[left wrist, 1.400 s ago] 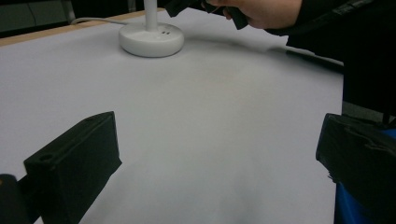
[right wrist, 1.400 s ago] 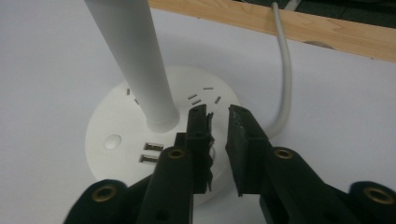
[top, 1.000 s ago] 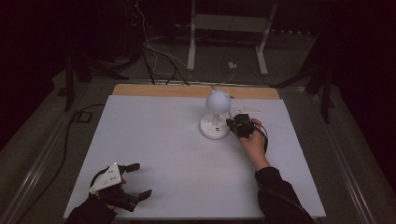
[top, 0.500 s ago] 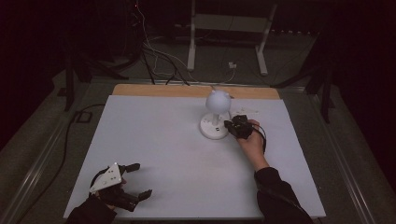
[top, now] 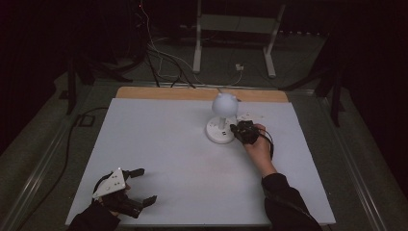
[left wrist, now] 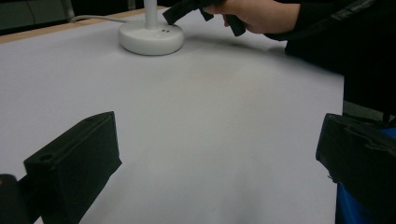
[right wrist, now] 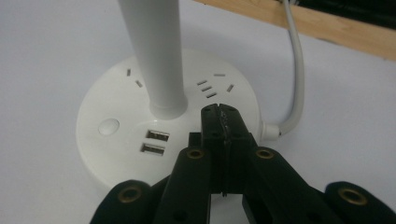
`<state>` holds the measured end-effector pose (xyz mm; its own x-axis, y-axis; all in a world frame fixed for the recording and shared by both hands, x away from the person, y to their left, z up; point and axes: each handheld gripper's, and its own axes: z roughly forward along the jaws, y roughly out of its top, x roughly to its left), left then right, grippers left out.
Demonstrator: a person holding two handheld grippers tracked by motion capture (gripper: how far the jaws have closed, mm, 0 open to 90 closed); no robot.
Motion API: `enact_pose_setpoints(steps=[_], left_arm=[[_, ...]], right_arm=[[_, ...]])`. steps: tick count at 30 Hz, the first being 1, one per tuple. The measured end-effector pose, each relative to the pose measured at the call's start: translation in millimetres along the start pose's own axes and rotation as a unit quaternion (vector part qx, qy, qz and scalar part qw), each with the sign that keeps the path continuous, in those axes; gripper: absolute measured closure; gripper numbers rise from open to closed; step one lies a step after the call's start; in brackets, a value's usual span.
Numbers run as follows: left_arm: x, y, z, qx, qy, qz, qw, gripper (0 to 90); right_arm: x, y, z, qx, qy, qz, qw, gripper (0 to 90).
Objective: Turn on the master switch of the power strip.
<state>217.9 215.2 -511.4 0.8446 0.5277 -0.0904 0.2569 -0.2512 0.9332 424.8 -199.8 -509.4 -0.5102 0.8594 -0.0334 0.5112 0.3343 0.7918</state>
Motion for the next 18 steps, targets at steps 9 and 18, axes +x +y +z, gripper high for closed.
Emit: enact_pose_setpoints(steps=[9,18], left_arm=[[-0.6,-0.1,0.9,0.001,0.0,0.003,1.0,0.1],[-1.6,0.0,1.5,0.003,-0.001,0.003,1.0,0.1]], right_arm=[[4.3,3.7,1.0,0.018,-0.011,-0.042,0.9989,90.0],[9.8,9.6,2.9,0.046,-0.029,-0.06,0.9968,90.0]])
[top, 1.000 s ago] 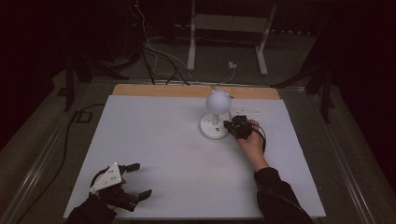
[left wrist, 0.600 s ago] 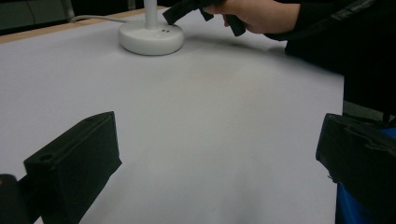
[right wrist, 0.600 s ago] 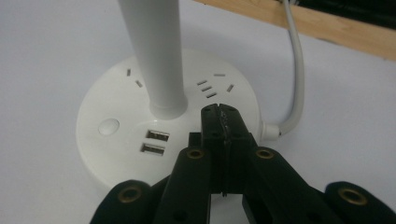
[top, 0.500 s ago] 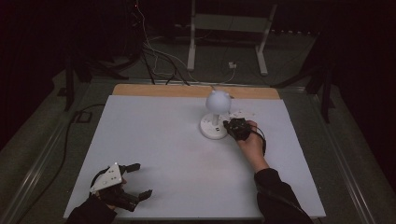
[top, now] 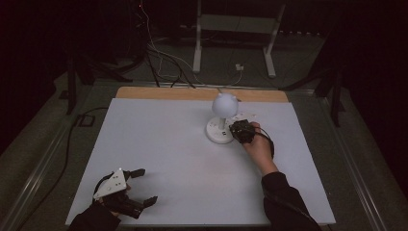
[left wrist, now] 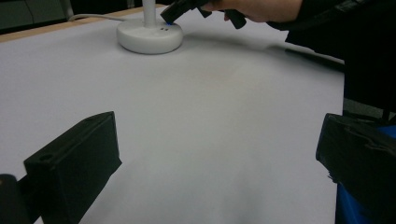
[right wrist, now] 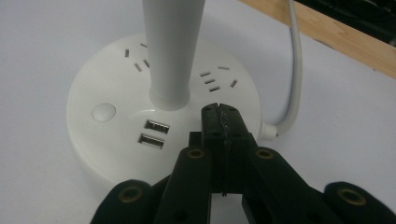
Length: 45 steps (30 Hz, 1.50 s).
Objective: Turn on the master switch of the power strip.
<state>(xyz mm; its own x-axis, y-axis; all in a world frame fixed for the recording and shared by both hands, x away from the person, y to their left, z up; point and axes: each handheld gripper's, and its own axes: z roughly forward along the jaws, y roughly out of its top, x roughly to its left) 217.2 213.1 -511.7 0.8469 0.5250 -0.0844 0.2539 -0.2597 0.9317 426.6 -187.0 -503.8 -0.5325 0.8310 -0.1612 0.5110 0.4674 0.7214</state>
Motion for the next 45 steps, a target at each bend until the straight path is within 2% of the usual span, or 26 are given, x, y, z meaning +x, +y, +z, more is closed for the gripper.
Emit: enact_pose_setpoints(steps=[3,7,13,17,21,22,26,27,28,32,35,37,39,40,43,44,45], left_arm=[[-0.4,0.2,0.0,-0.001,-0.001,0.0,1.0,0.1],[-0.4,0.1,-0.1,-0.001,-0.001,0.001,1.0,0.1],[0.0,0.0,-0.1,-0.001,-0.001,0.0,1.0,0.1],[0.2,0.1,-0.4,-0.002,0.0,0.001,1.0,0.1],[0.4,0.2,-0.3,-0.002,0.0,0.002,1.0,0.1],[0.1,0.4,-0.6,-0.002,0.0,0.002,1.0,0.1],[-0.5,1.1,-1.4,-0.005,0.001,0.003,1.0,0.1],[-0.6,1.2,-1.6,-0.005,0.001,0.004,1.0,0.1],[-0.6,1.2,-1.7,-0.005,0.001,0.003,1.0,0.1],[0.2,1.0,-1.6,-0.006,0.001,0.002,1.0,0.1],[0.3,1.0,-1.8,-0.007,0.001,0.001,1.0,0.1],[0.4,1.0,-2.0,-0.007,0.001,0.001,1.0,0.1],[0.4,1.2,-1.9,-0.007,0.002,0.001,1.0,0.1],[0.3,1.3,-1.9,-0.007,0.002,0.001,1.0,0.1],[-0.1,1.4,-2.2,-0.007,0.002,0.002,1.0,0.1],[0.1,1.4,-2.3,-0.008,0.002,0.002,1.0,0.1],[0.1,1.4,-2.3,-0.008,0.002,0.002,1.0,0.1]], right_arm=[[-0.3,-0.4,1.0,0.002,0.0,0.001,1.0,90.0],[-1.4,-4.2,1.1,-0.013,0.004,0.008,0.9999,90.0],[2.9,-2.8,1.3,-0.011,-0.009,-0.019,0.9997,90.0],[2.2,-6.9,0.6,-0.025,-0.007,-0.014,0.9996,90.0],[5.6,-6.5,0.4,-0.023,-0.016,-0.014,0.9995,90.0],[6.4,-6.5,0.0,-0.025,-0.009,-0.016,0.9995,90.0],[8.3,-5.9,-1.3,-0.023,-0.012,-0.028,0.9993,89.9],[7.9,-5.5,-1.9,-0.02,-0.011,-0.027,0.9994,89.8],[7.2,-5.9,-4.3,-0.038,-0.01,-0.018,0.9991,89.7],[2.0,-3.8,-13.5,-0.057,-0.003,0.0,0.9983,88.9],[-1.0,-2.3,-18.7,-0.064,0.005,0.002,0.9979,83.2],[-3.5,-1.1,-21.9,-0.069,0.016,0.014,0.9974,78.8],[-4.3,-0.6,-23.5,-0.07,0.017,0.016,0.9973,76.4],[-4.8,0.1,-26.2,-0.074,0.026,0.023,0.9966,70.1],[-3.9,0.1,-28.6,-0.076,0.028,0.02,0.9965,65.8],[-2.6,0.1,-30.3,-0.073,0.03,0.017,0.9967,55.9],[-2.2,0.3,-30.9,-0.07,0.028,0.015,0.9971,53.8]])
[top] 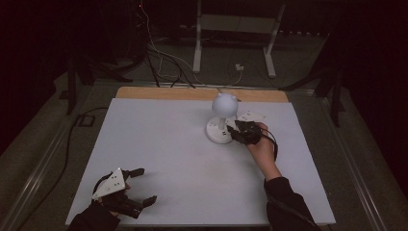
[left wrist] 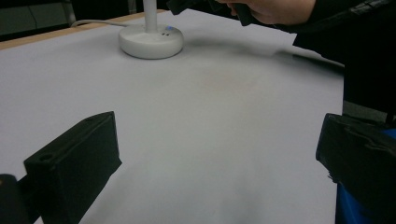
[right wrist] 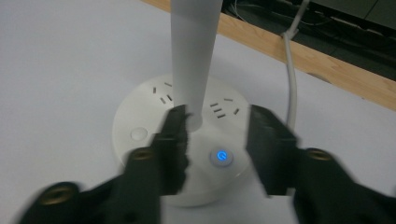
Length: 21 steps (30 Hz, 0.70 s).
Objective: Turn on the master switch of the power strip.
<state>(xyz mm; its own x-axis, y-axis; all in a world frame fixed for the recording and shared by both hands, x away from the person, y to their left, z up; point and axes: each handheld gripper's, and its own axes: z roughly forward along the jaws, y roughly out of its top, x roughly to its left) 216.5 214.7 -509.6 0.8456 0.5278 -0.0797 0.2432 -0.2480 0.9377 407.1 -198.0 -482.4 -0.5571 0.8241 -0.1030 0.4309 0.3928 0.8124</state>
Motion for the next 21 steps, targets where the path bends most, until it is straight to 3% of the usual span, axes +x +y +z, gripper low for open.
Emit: enact_pose_setpoints(steps=[3,5,8,10,11,14,18,21], left_arm=[[0.4,0.1,0.0,-0.001,0.0,0.0,1.0,0.1],[0.3,0.1,0.0,0.0,0.0,0.0,1.0,0.1],[0.4,0.0,0.0,-0.001,0.0,0.0,1.0,0.1],[0.4,0.1,-0.1,-0.001,0.0,0.0,1.0,0.1],[0.6,0.0,0.2,-0.001,0.0,-0.002,1.0,0.1],[0.5,0.0,0.0,-0.001,0.0,-0.002,1.0,0.1],[0.7,0.0,-0.1,-0.001,0.0,-0.001,1.0,0.1],[0.9,-0.1,-0.2,-0.001,0.001,-0.002,1.0,0.1]], right_arm=[[0.3,-0.3,-1.1,0.006,0.004,0.012,0.9999,41.2],[0.5,-0.8,-1.8,0.005,0.006,0.013,0.9999,38.8],[4.1,-1.8,-3.9,0.007,0.022,0.019,0.9996,21.1],[5.1,-2.2,-4.7,0.003,0.027,0.022,0.9994,18.3],[5.7,-3.3,-6.2,0.008,0.057,0.025,0.998,11.1],[7.9,-5.5,-8.0,0.007,0.082,0.026,0.9962,3.1],[10.2,-8.1,-9.7,0.016,0.099,0.014,0.9949,5.2],[12.8,-8.2,-11.6,0.017,0.112,0.001,0.9936,0.0]])
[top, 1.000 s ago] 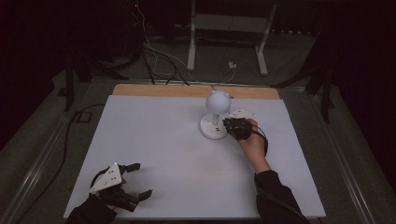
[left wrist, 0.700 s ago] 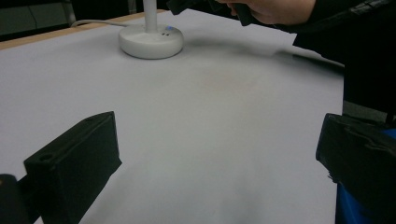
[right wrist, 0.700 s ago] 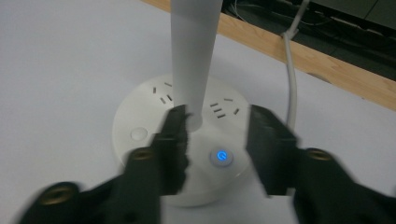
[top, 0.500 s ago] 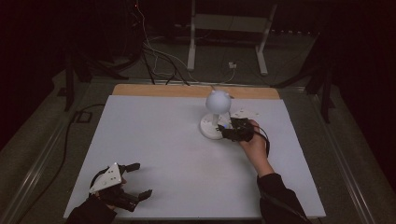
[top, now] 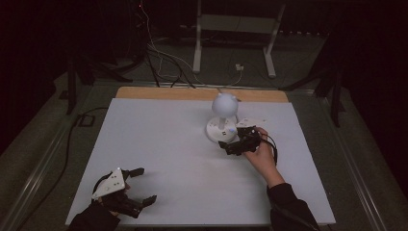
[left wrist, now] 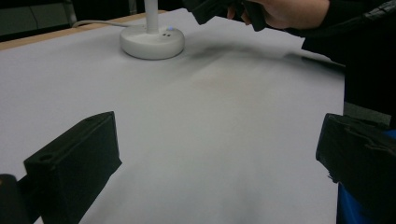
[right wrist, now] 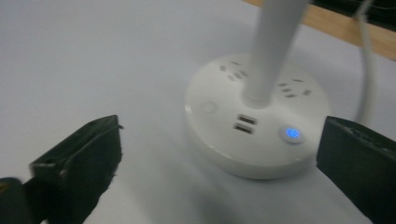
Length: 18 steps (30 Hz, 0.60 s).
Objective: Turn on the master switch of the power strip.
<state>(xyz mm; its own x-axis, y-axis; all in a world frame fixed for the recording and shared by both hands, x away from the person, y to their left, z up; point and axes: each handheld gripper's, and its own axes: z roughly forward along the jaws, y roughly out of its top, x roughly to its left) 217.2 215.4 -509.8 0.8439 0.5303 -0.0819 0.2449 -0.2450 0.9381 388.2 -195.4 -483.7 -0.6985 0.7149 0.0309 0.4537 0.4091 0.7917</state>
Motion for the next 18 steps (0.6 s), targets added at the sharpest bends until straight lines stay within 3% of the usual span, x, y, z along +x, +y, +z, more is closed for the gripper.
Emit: enact_pose_setpoints(steps=[2,9,12,15,18], left_arm=[[-0.3,-0.1,0.1,0.0,0.0,0.001,1.0,0.1],[0.0,0.0,0.1,0.002,0.0,0.001,1.0,0.1],[0.3,-0.1,-0.5,0.001,0.001,0.0,1.0,0.1],[0.3,-0.1,-1.0,0.001,0.002,0.002,1.0,0.1],[0.4,0.0,-1.1,0.001,0.001,0.002,1.0,0.1]], right_arm=[[2.9,0.4,-1.8,-0.004,0.008,-0.005,1.0,0.0],[12.7,1.5,-7.4,0.021,0.035,-0.022,0.9989,0.0],[14.8,0.3,-11.9,0.016,0.034,-0.031,0.9988,0.0],[15.0,-0.8,-16.9,0.025,0.044,-0.026,0.9984,0.0],[14.8,-4.3,-23.4,0.016,0.046,-0.023,0.9985,0.0]])
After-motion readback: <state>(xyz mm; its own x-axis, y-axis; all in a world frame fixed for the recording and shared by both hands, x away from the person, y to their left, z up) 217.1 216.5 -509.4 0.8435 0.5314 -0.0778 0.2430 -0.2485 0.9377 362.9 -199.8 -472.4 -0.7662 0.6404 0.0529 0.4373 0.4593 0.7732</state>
